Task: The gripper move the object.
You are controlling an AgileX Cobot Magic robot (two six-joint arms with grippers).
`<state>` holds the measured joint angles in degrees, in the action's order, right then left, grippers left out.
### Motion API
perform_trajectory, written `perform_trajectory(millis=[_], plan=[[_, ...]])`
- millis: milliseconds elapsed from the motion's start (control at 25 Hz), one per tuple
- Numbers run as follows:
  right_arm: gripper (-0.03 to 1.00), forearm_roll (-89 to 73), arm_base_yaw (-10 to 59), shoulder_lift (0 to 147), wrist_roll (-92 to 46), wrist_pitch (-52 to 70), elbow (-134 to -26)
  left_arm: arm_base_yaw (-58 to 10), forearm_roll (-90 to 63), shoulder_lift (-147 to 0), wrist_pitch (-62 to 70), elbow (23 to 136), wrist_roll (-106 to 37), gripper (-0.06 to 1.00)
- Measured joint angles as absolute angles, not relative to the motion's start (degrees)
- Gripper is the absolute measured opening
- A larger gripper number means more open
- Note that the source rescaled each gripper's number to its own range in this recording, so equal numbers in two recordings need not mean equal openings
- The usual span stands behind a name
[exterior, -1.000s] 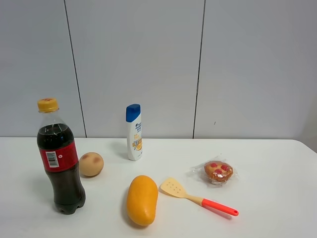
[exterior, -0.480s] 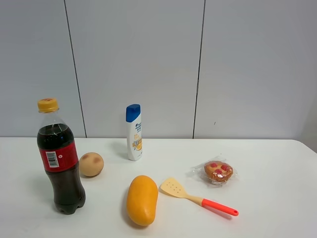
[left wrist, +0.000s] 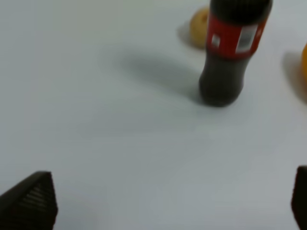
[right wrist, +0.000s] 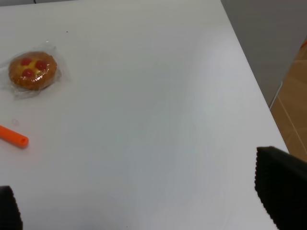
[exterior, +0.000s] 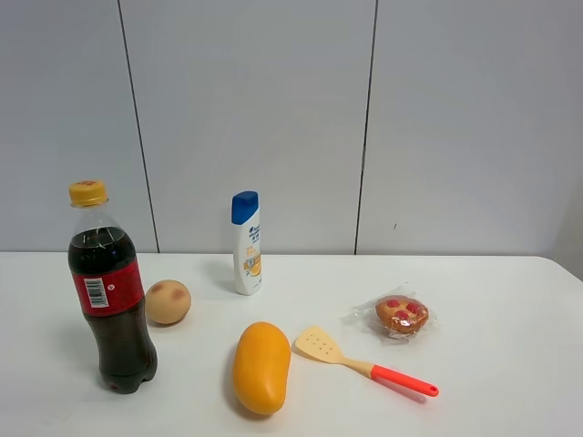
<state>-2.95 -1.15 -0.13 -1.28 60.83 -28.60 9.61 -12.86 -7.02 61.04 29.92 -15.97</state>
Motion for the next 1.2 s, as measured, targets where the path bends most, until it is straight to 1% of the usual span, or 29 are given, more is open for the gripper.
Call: perform_trajectory(millis=[400,600,1200], plan=[[1.0,-2.9,-1.2,-0.1,-1.3,60.8,-28.6,8.9,-10.1,-6.1,61.5,29.6,-14.5,1.0],[1.0,-2.9,-1.2,-0.1,-1.3,60.8,-28.6,8.9,-7.1,0.1,61.4,29.6,-10.2,1.0],[1.0,-2.9,-1.2,-0.1,-1.3,60.8,-28.6,8.9,-6.1,0.3,61.4,29.6,-9.0,1.0]])
